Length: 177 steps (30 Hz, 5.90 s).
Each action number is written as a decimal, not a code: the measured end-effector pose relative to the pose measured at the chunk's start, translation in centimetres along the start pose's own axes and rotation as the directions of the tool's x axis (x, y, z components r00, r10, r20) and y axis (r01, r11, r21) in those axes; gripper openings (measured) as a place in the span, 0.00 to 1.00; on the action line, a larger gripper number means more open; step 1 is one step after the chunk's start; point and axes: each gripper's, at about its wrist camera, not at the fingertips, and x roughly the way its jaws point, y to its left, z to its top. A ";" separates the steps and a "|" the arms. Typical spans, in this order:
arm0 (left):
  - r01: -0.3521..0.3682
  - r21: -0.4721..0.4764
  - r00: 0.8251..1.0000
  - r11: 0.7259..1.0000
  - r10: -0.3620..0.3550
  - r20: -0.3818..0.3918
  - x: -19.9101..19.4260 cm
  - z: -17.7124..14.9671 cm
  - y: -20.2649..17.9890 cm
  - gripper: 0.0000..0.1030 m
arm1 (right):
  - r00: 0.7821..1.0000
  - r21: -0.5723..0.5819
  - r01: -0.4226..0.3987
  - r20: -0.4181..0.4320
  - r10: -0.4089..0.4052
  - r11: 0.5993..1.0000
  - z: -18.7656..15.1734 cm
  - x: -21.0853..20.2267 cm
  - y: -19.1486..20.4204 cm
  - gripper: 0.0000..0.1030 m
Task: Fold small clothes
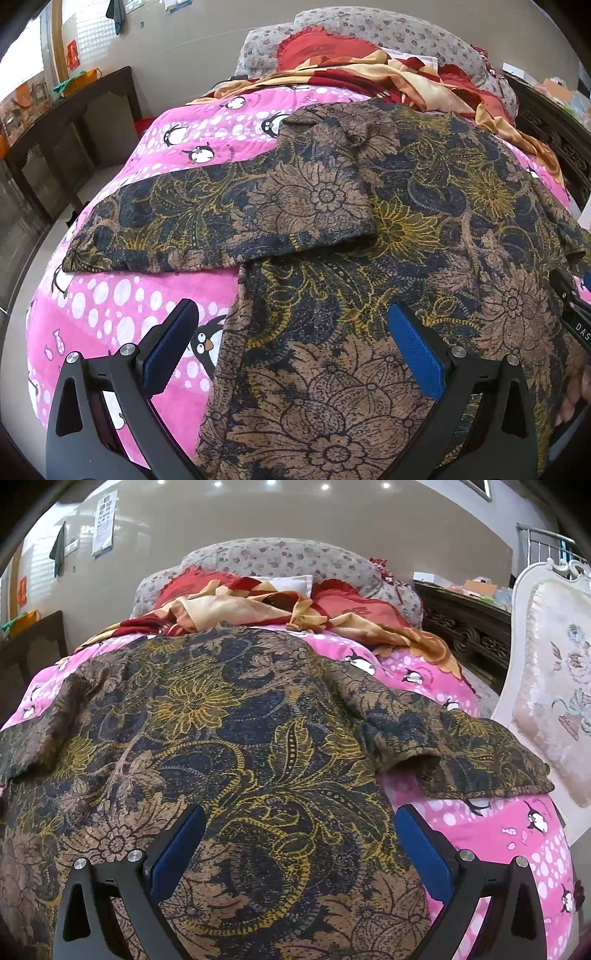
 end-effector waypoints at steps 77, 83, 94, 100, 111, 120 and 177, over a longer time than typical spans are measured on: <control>0.466 -0.164 0.870 0.870 -0.417 0.263 0.2 16.7 6.4 0.03 | 0.999 -0.027 -0.035 -0.013 0.034 0.999 0.0 0.3 0.7 0.98; 0.465 -0.070 0.884 0.882 -0.467 -0.002 7.8 11.7 -5.8 0.03 | 0.997 -0.019 -0.026 -0.078 0.025 0.999 0.4 0.6 0.6 0.98; 0.448 -0.010 0.894 0.894 -0.448 -0.013 5.2 5.9 -3.5 0.30 | 0.802 0.061 -0.592 -0.049 0.595 0.803 8.1 4.6 5.5 0.82; 0.396 -0.024 0.918 0.918 -0.396 -0.003 5.9 2.2 0.2 0.38 | 0.679 0.120 -0.709 -0.147 0.719 0.695 7.8 9.6 10.8 0.63; 0.397 -0.130 0.918 0.909 -0.395 0.041 6.2 2.1 1.9 0.38 | 0.621 0.222 -0.741 -0.133 0.772 0.634 8.6 12.2 12.1 0.12; 0.403 -0.144 0.915 0.904 -0.402 0.043 6.4 2.2 2.1 0.38 | 0.860 0.190 -0.483 -0.077 0.504 0.855 10.9 10.0 2.5 0.03; 0.472 -0.195 0.880 0.860 -0.471 0.054 6.7 2.1 3.0 0.47 | 0.951 0.178 -0.206 -0.195 0.240 0.962 6.9 9.6 -4.9 0.03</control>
